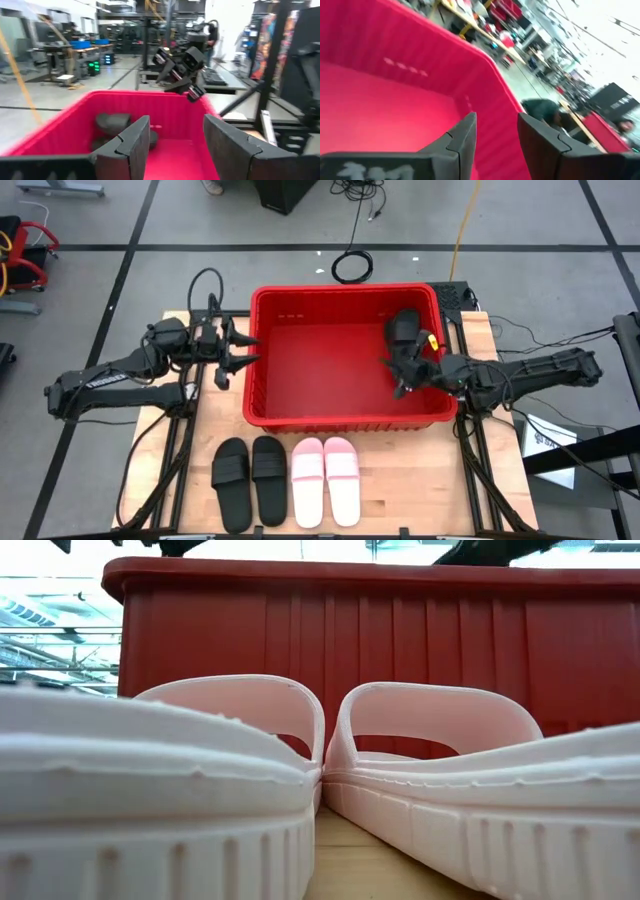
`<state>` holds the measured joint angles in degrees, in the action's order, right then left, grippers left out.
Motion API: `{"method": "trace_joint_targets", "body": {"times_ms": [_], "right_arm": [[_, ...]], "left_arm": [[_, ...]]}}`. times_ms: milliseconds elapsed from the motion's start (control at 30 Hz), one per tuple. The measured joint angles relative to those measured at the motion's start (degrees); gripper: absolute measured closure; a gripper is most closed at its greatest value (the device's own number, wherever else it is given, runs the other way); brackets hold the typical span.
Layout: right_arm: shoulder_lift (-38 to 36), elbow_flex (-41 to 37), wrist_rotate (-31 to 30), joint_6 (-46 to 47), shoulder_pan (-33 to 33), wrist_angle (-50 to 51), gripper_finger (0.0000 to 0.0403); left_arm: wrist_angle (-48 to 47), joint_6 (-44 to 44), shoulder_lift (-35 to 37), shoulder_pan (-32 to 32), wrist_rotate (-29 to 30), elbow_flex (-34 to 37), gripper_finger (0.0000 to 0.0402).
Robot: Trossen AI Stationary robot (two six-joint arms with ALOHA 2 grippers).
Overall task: Pick and place slides into bin
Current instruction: Put the right pink slide into the bin
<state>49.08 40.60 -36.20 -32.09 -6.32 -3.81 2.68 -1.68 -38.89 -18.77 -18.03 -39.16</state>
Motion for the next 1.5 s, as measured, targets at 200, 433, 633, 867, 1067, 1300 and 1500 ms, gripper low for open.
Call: {"method": "trace_joint_targets", "body": {"times_ms": [200, 433, 633, 867, 1067, 1300, 1500], "right_arm": [[-0.02, 0.0, 0.0, 5.34, -7.31, -1.95, 0.0271], [0.68, 0.0, 0.34, 9.98, -16.16, -3.24, 0.0272], [2.3, 0.0, 0.43, 8.8, -22.61, -10.72, 0.0273], [5.84, 0.0, 0.43, 8.24, -27.07, -16.79, 0.0273], [10.25, 0.0, 0.45, 8.69, -29.99, -22.96, 0.0273], [14.03, 0.28, 0.22, 9.33, -34.38, -28.21, 0.0273], [18.11, 6.28, -6.7, 10.45, -38.29, -23.84, 0.0273]], "left_arm": [[-0.12, -0.01, -0.03, 6.77, 0.07, 0.0, 0.0215], [-4.03, 0.05, -0.52, 16.48, 5.57, 0.0, 0.0215], [-1.88, 1.59, -0.9, 24.49, 11.82, 0.0, 0.0215], [-1.98, 1.35, -2.2, 32.59, 20.55, -0.02, 0.0215], [2.19, 1.39, -5.86, 38.98, 24.99, -0.02, 0.0215], [6.87, 1.49, -8.94, 45.41, 29.11, -0.02, 0.0215], [8.36, 2.36, -10.28, 49.73, 36.91, -0.02, 0.0215]]}}
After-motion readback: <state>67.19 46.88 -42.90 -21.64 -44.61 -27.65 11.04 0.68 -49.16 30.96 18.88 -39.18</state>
